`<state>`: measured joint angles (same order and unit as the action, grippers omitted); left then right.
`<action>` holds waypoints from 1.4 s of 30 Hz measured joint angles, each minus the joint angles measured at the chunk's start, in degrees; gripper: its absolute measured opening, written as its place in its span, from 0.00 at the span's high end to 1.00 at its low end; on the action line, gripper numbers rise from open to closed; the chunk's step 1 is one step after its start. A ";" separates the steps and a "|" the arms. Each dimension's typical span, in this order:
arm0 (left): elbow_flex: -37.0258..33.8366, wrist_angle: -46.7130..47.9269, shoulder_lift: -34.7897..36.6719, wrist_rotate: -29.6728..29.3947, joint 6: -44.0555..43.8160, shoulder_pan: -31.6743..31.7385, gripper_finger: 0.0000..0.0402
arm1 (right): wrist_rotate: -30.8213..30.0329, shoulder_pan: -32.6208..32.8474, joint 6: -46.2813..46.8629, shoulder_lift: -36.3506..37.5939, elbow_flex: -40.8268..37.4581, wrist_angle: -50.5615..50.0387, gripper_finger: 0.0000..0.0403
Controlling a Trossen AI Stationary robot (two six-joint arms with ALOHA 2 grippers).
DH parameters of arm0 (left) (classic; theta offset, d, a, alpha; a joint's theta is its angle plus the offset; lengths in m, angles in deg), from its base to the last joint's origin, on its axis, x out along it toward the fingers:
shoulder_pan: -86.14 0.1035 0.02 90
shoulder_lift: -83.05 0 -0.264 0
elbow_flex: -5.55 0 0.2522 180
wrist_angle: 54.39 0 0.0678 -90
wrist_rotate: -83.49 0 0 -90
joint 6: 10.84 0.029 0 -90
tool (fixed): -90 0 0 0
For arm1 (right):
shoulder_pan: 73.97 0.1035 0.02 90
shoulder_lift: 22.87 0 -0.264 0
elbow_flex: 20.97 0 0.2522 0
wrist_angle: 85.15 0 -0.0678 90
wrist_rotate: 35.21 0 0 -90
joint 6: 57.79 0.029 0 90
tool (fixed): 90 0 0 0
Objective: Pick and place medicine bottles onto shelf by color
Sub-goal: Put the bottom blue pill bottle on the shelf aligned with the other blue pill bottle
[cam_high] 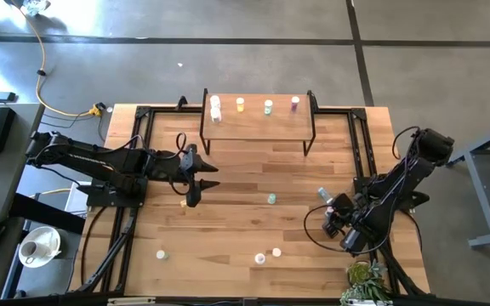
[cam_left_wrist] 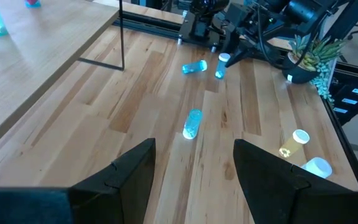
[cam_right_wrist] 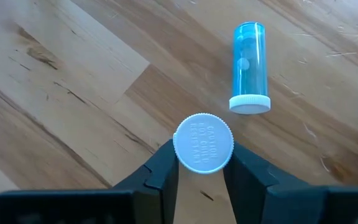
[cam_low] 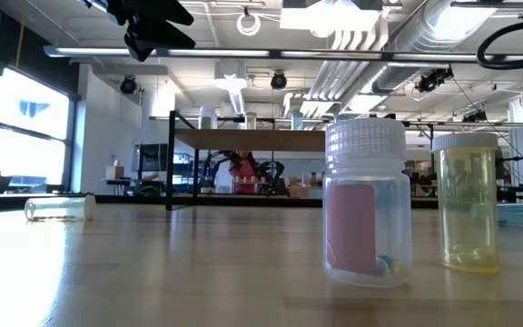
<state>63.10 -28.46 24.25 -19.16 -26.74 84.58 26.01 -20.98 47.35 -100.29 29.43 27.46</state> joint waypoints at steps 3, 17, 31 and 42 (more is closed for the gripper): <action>0.00 0.00 0.00 0.00 0.00 0.00 0.49 | 0.00 -0.56 -0.19 0.15 0.93 -0.30 0.74; 0.00 0.00 0.00 0.00 0.00 0.00 0.49 | -7.10 -12.81 -23.69 0.17 12.62 -4.07 0.74; 0.00 0.00 0.00 0.00 0.00 0.00 0.49 | -10.04 -30.65 -56.56 0.28 26.49 -4.17 0.74; 0.00 0.02 0.00 0.02 0.00 0.00 0.49 | -10.27 -40.79 -73.52 0.95 37.87 -4.18 0.74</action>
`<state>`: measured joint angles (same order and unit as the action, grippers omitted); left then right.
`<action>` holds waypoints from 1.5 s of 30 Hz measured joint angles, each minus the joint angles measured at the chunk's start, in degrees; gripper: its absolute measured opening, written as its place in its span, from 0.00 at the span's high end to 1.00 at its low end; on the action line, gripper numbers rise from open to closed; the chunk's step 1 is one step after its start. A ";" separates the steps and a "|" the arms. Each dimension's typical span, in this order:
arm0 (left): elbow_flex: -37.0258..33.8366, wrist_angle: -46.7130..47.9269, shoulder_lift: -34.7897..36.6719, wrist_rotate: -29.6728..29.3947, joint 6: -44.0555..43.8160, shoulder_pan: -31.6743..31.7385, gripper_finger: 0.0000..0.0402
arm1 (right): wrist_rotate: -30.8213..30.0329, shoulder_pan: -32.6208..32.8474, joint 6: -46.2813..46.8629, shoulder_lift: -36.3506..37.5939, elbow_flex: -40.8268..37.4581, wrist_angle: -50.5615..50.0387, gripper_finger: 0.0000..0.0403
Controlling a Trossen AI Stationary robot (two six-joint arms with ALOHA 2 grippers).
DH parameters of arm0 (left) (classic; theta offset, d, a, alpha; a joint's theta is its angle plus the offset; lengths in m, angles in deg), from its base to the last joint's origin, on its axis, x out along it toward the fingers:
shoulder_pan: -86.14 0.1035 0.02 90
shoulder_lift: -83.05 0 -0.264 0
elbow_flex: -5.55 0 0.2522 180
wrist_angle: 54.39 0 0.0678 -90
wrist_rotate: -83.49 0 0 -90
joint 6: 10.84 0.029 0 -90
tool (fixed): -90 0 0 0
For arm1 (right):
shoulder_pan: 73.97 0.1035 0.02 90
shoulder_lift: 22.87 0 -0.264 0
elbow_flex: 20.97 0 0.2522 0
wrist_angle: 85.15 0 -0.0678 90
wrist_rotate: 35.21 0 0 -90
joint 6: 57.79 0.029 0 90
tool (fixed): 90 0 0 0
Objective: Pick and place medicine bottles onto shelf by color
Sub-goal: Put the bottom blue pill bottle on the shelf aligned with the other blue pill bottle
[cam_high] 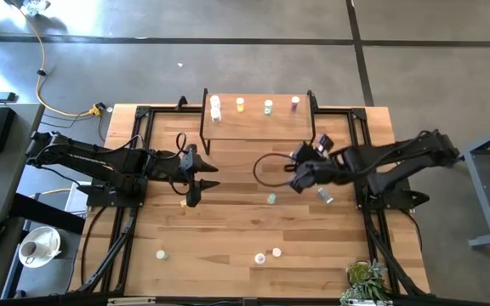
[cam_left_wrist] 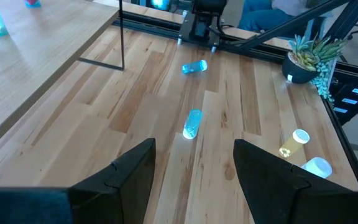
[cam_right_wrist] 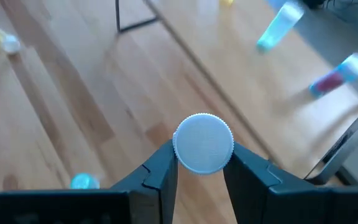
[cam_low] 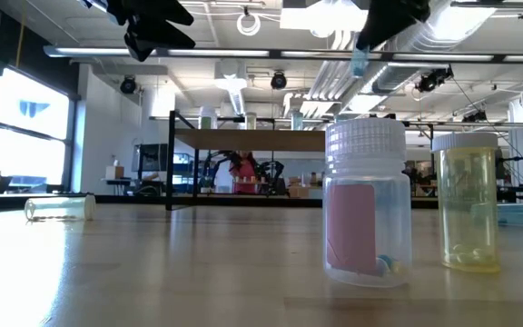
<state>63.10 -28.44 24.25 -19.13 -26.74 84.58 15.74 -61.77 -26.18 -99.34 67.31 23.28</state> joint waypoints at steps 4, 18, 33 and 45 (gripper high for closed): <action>0.00 0.03 0.00 0.00 0.00 0.01 0.49 | 0.13 -2.37 -3.69 2.20 2.54 0.01 0.74; 0.00 0.13 -0.02 0.00 0.00 0.00 0.49 | -0.36 -7.71 -6.63 15.91 3.48 -0.21 0.74; 0.00 0.15 -0.02 0.02 0.00 0.02 0.49 | 8.18 -23.44 -8.72 12.60 3.41 0.24 0.74; 0.00 0.17 -0.02 0.02 0.01 0.00 0.49 | 21.71 -36.79 -12.84 2.85 3.39 3.15 0.74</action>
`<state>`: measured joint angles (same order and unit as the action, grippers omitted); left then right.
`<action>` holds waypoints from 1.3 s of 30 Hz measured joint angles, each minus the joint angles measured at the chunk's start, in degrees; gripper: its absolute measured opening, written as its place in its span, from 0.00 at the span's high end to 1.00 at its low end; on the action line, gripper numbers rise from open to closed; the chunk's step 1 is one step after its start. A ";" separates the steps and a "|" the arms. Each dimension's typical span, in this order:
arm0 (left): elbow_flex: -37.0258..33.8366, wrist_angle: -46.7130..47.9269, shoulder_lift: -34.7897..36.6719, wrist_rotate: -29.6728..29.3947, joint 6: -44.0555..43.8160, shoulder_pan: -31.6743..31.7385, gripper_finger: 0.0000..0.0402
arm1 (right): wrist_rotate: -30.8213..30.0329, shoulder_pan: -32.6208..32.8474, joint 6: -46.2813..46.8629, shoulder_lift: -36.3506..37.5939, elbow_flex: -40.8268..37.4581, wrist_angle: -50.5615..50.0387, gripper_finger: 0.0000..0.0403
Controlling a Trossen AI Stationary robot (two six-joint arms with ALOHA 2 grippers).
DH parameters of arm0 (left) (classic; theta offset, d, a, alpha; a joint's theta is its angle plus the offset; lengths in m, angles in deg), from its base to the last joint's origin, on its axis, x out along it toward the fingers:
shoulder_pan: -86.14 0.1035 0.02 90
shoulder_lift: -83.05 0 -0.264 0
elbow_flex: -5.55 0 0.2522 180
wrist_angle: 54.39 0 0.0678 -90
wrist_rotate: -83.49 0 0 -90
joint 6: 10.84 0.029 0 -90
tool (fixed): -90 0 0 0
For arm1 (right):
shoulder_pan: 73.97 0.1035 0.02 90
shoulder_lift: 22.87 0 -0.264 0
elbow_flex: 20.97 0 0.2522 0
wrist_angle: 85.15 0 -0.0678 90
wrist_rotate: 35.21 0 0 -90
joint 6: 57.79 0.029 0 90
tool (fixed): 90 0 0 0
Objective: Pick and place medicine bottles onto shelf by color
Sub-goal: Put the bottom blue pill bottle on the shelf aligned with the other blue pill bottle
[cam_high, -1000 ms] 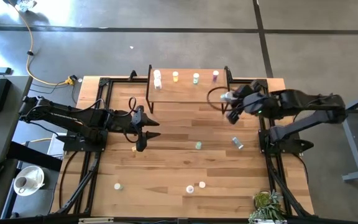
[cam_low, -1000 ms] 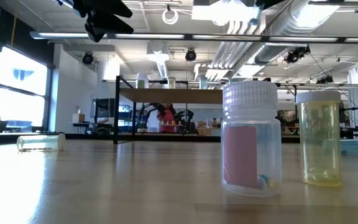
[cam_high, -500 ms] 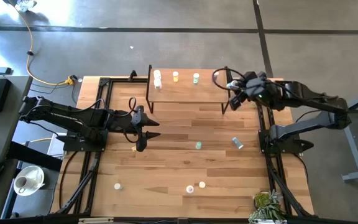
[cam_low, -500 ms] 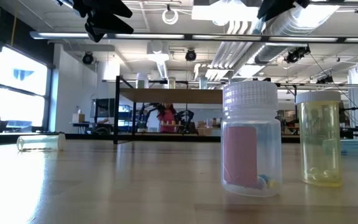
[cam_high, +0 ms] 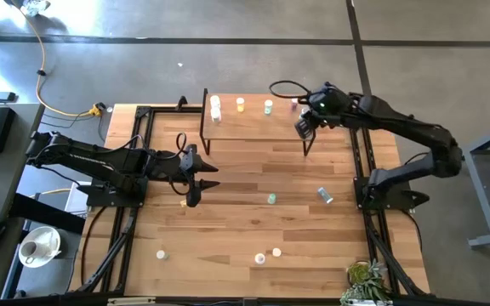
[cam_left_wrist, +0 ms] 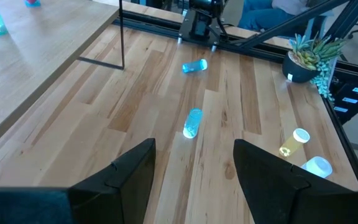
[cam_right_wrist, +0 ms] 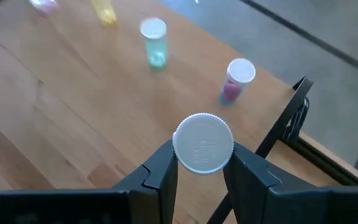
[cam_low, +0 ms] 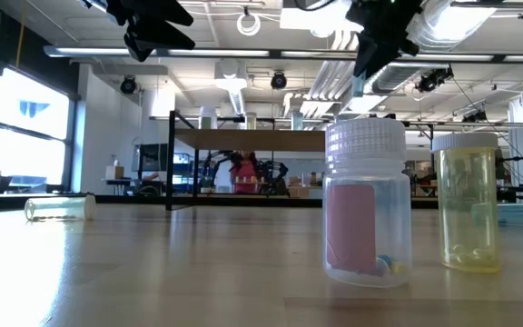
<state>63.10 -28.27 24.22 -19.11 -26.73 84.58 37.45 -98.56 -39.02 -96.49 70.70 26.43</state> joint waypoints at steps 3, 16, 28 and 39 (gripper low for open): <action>0.00 0.02 0.00 0.00 0.01 0.02 0.49 | 2.68 -1.83 -0.82 -2.06 0.00 0.07 0.74; 0.00 0.04 0.00 0.00 -0.01 0.02 0.49 | 7.47 -5.68 -2.34 -9.29 0.00 2.89 0.74; 0.00 0.13 0.00 0.00 0.01 0.00 0.49 | 7.74 -5.82 -2.42 -11.80 0.00 2.87 0.74; 0.00 0.28 0.00 0.01 0.00 0.00 0.49 | 5.83 -6.31 -2.36 -11.82 0.00 2.88 0.74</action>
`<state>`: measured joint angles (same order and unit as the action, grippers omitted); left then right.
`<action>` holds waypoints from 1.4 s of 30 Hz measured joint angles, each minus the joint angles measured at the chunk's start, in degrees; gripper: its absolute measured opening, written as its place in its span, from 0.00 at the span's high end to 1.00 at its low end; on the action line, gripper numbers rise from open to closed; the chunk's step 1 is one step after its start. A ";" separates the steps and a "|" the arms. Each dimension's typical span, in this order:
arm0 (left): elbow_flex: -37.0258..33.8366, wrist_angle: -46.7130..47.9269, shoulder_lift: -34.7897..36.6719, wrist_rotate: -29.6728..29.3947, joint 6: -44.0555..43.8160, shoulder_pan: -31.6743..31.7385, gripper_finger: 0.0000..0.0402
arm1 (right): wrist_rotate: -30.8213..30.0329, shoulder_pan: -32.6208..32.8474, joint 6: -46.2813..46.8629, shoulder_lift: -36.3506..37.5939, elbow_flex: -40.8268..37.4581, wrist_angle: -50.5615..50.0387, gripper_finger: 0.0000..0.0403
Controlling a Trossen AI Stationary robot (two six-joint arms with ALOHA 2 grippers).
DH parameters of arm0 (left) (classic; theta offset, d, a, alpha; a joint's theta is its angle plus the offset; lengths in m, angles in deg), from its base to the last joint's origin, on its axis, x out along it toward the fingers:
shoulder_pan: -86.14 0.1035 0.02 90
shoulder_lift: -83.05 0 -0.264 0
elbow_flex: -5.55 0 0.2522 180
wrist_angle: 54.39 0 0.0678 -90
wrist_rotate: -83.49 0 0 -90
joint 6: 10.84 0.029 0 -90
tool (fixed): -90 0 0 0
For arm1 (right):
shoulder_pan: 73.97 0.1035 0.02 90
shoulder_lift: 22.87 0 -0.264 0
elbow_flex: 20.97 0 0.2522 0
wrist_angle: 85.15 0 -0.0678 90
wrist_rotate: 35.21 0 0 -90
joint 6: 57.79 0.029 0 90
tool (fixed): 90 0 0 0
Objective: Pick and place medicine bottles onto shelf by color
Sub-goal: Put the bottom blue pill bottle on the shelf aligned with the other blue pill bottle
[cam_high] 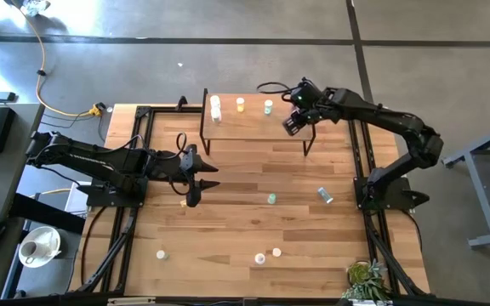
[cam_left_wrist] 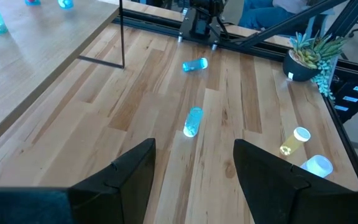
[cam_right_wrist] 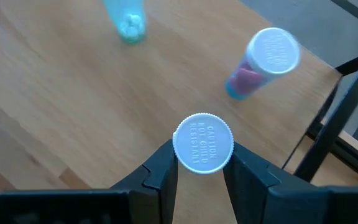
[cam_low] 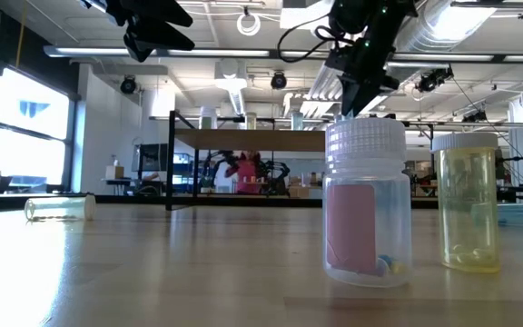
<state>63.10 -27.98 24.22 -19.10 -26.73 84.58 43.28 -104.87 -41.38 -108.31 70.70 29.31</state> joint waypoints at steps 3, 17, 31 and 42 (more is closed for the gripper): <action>0.00 0.00 0.00 -0.01 0.00 0.01 0.49 | -0.21 -0.01 0.02 0.00 0.00 0.00 0.74; 0.00 -0.02 0.00 -0.01 -0.01 0.02 0.49 | -0.22 0.01 1.06 -0.17 0.00 0.00 0.74; 0.00 -0.04 0.00 -0.01 -0.01 0.02 0.49 | -1.56 0.03 1.09 -0.17 0.00 -0.02 0.61; 0.00 -0.04 0.00 0.00 0.01 0.00 0.49 | -1.78 0.26 0.53 -0.17 0.00 -0.02 0.60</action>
<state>63.10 -28.03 24.22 -19.11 -26.72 84.58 41.50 -104.61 -40.85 -108.49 70.70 29.29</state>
